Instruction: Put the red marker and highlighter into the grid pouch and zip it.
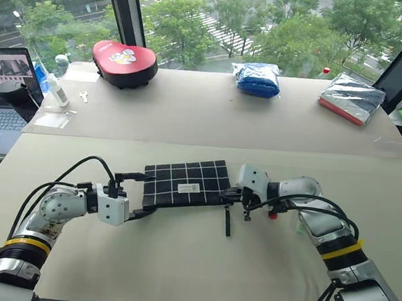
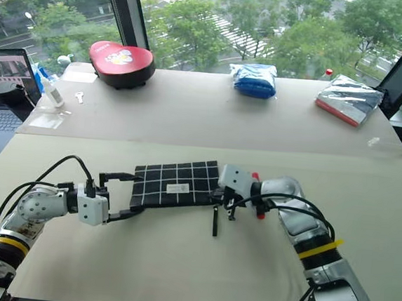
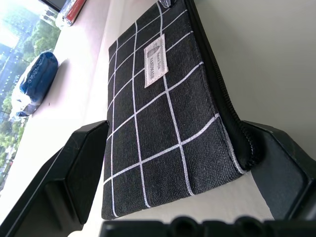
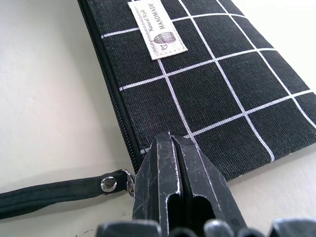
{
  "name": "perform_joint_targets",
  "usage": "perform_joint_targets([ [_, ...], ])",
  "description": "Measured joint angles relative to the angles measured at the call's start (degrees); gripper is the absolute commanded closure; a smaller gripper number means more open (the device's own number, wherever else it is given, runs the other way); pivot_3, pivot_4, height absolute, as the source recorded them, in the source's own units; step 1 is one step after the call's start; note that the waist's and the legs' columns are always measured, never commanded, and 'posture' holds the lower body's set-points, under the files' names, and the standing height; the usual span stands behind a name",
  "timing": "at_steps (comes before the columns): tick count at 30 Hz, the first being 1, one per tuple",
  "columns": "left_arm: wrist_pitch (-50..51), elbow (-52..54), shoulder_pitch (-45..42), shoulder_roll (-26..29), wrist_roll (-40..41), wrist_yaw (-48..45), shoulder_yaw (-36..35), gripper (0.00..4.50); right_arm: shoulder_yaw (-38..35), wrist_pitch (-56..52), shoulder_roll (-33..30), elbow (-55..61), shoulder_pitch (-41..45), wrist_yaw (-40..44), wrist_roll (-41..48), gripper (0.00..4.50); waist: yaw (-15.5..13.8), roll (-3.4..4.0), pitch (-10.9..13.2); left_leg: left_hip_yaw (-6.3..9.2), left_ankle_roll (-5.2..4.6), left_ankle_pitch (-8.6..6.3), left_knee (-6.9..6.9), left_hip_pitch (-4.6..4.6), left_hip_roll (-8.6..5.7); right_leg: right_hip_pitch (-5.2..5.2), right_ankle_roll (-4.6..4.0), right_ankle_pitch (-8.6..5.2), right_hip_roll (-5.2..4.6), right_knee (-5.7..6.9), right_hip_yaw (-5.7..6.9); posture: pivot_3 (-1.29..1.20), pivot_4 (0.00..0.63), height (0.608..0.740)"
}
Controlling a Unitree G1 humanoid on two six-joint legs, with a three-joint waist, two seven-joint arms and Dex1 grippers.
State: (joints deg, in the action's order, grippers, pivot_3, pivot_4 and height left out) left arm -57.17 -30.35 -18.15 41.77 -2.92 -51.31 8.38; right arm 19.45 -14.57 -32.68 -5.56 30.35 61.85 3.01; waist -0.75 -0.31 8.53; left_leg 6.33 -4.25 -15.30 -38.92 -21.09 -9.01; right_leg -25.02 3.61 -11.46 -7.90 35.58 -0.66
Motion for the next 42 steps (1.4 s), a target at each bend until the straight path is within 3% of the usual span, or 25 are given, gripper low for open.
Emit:
perform_joint_targets([
  [2,-0.4,-0.7,-0.7,-0.6,0.1,0.1,0.6,0.00,-0.1,0.0,0.0,0.0,-0.1,0.0,0.0,4.48,0.0,0.00,0.0,0.00,-0.01,0.00,-0.02,0.00,-0.01,0.00,0.00,0.00,-0.02,0.04,0.00,0.00,0.150,0.740],
  [5,-0.7,-1.6,-1.8,-1.2,0.2,-0.2,2.0,0.69,-0.1,0.0,0.0,0.1,-0.1,0.0,0.0,4.50,-0.1,-0.01,0.0,-0.01,-0.02,0.00,-0.04,0.00,-0.02,0.00,0.00,0.00,-0.02,0.05,-0.01,0.00,0.150,0.740],
  [15,-1.2,-3.2,-3.1,-1.7,3.0,-3.4,4.4,4.46,-0.1,-0.1,0.2,0.4,-0.4,-0.4,0.0,4.50,0.1,-0.01,0.0,-0.02,-0.10,0.03,-0.02,0.00,-0.01,-0.05,0.01,-0.01,-0.02,0.09,-0.03,0.00,0.150,0.740],
  [24,2.2,-2.5,-2.7,-1.7,6.1,-6.0,4.5,4.48,-1.7,-2.6,2.2,-0.2,-0.6,-1.3,1.4,4.50,0.2,-0.01,0.0,-0.04,-0.23,0.09,-0.01,-0.01,0.00,-0.08,0.01,-0.01,0.00,0.10,-0.05,0.00,0.150,0.740],
  [28,9.1,1.2,-0.3,-1.5,10.5,-9.7,4.8,4.50,-5.3,-8.5,5.1,-1.0,-0.4,-1.7,6.8,3.37,0.5,0.00,0.0,-0.08,-0.26,0.08,0.03,-0.07,0.01,-0.10,0.01,-0.01,0.00,0.12,-0.13,0.00,0.150,0.740],
  [36,25.3,7.6,2.7,-3.8,17.5,-11.3,2.5,4.50,-18.5,-21.0,7.8,0.5,3.5,-5.0,21.0,0.64,1.0,0.00,0.0,-0.06,-0.25,0.09,0.06,-0.27,0.03,-0.20,0.00,0.00,0.03,0.16,-0.13,0.00,0.150,0.740],
  [42,37.9,14.0,2.7,-6.9,21.1,-6.7,-1.1,4.50,-28.5,-26.4,4.4,3.3,5.4,-10.3,27.5,0.64,0.7,0.00,0.0,-0.06,-0.26,0.08,0.04,-0.34,0.01,-0.22,0.00,0.00,0.01,0.15,-0.13,0.00,0.150,0.740],
])
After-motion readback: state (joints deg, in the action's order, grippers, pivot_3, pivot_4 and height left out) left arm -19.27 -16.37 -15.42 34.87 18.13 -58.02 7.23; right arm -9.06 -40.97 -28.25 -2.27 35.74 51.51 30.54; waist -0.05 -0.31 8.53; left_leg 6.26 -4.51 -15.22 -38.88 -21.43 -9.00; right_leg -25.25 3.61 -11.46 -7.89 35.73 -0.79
